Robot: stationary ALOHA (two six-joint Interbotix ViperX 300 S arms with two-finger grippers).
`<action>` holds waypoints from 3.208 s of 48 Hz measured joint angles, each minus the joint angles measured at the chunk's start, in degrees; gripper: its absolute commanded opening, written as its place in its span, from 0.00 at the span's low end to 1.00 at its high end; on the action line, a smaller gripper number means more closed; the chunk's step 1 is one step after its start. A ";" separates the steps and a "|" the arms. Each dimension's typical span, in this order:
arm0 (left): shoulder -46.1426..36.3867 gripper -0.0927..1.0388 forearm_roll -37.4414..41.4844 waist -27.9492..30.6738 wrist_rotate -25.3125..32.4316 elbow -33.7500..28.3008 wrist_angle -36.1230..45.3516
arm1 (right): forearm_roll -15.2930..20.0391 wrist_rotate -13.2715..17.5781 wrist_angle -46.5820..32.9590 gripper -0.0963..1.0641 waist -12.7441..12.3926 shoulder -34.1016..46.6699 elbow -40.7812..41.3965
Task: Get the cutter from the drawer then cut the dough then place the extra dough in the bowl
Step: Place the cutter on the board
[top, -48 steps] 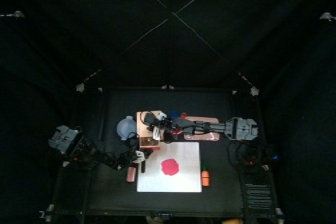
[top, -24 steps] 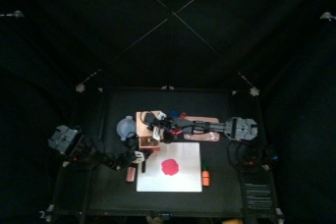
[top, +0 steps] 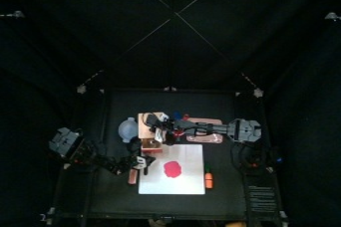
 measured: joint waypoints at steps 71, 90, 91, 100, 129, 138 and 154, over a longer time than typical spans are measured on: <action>-27.33 0.74 23.91 1.05 20.48 13.36 -20.74 | -0.26 0.70 4.04 0.11 2.90 -4.04 -2.64; -33.49 0.74 28.92 13.45 31.11 20.30 -20.30 | 0.00 0.35 15.03 0.52 6.42 -5.27 -8.61; -33.75 0.74 28.83 14.06 31.38 20.57 -20.21 | 0.09 0.35 15.64 0.55 6.59 -5.27 -8.96; -35.24 0.74 28.48 18.72 32.34 22.06 -18.02 | 0.26 0.44 21.36 0.70 7.03 -4.13 -12.22; -35.77 0.74 29.36 22.85 37.18 22.68 -17.23 | 0.00 0.44 31.64 0.72 6.94 8.35 -24.35; -35.77 0.74 29.36 23.20 37.53 23.20 -17.14 | -1.67 0.62 31.55 0.72 6.94 9.93 -24.43; -36.56 0.74 29.36 23.20 37.53 24.08 -17.14 | -4.39 0.88 31.20 0.72 6.94 11.07 -24.52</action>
